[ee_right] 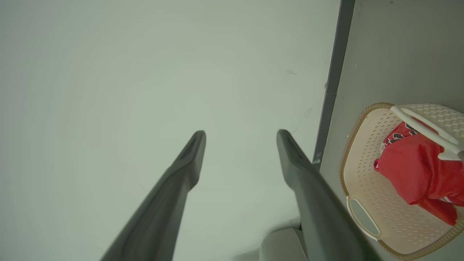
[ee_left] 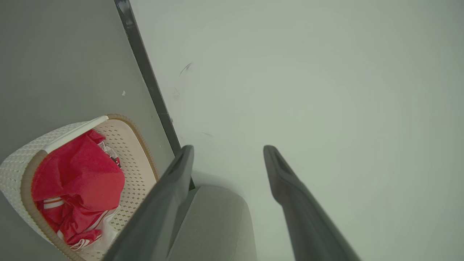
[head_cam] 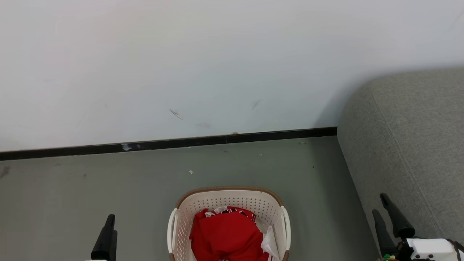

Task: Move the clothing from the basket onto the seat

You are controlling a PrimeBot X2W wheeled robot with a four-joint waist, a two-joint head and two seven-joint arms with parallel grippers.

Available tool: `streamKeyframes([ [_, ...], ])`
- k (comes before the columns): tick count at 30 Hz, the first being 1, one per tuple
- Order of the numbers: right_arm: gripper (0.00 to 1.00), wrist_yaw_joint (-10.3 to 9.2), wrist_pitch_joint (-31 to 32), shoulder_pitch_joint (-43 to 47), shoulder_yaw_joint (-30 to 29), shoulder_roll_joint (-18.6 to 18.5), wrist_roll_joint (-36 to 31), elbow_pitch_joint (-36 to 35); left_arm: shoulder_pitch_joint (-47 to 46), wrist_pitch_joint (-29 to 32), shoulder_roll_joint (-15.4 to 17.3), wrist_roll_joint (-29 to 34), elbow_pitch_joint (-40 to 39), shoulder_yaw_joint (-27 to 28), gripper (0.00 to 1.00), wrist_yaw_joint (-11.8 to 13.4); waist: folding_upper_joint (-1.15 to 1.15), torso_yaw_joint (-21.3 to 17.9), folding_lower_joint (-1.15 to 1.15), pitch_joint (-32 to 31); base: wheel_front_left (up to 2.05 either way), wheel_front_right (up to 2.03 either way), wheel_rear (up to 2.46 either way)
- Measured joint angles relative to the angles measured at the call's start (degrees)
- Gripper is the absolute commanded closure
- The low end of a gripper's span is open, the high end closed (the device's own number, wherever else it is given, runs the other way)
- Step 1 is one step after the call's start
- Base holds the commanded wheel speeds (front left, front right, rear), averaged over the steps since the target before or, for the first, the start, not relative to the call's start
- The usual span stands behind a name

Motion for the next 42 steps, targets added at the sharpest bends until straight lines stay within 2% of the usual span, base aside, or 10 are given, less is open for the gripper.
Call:
streamKeyframes([
  [11, 0.0, -0.01, -2.3, 0.0, 1.3, -1.1, -4.4, -2.4, 0.0, -2.5, 0.1, 2.4, -0.9, -2.0, 0.0, 0.0, 0.0, 0.1, 0.06, 0.0, 0.0, 0.0, 0.0],
  [19, 0.0, -0.01, -4.2, 0.1, 3.2, -3.0, -10.9, -3.6, -0.2, -4.4, 1.2, 6.8, -1.3, -3.4, 0.0, 0.0, 0.0, 0.2, 0.43, -0.2, 0.0, 0.0, 0.0],
  [30, 0.0, 0.0, -6.7, 0.1, 3.3, -4.0, -21.4, -5.4, -0.3, -6.5, 2.1, 16.7, -1.8, -3.5, 0.0, 0.0, 0.0, 0.4, 0.93, -0.7, 0.0, 0.0, 0.0],
  [38, 0.0, 0.0, -8.4, 0.6, 3.9, -4.9, -30.6, -6.9, -0.3, -8.1, 2.5, 25.5, -2.9, -3.8, 0.0, 0.0, 0.0, 0.5, 1.0, -0.9, 0.0, 0.0, 0.0],
  [42, 0.0, 0.0, -9.3, 0.9, 4.3, -5.2, -35.4, -7.8, -0.3, -9.0, 2.8, 30.6, -3.8, -4.8, 0.0, 0.0, 0.0, 0.5, 0.88, -0.9, 0.0, 0.0, 0.0],
])
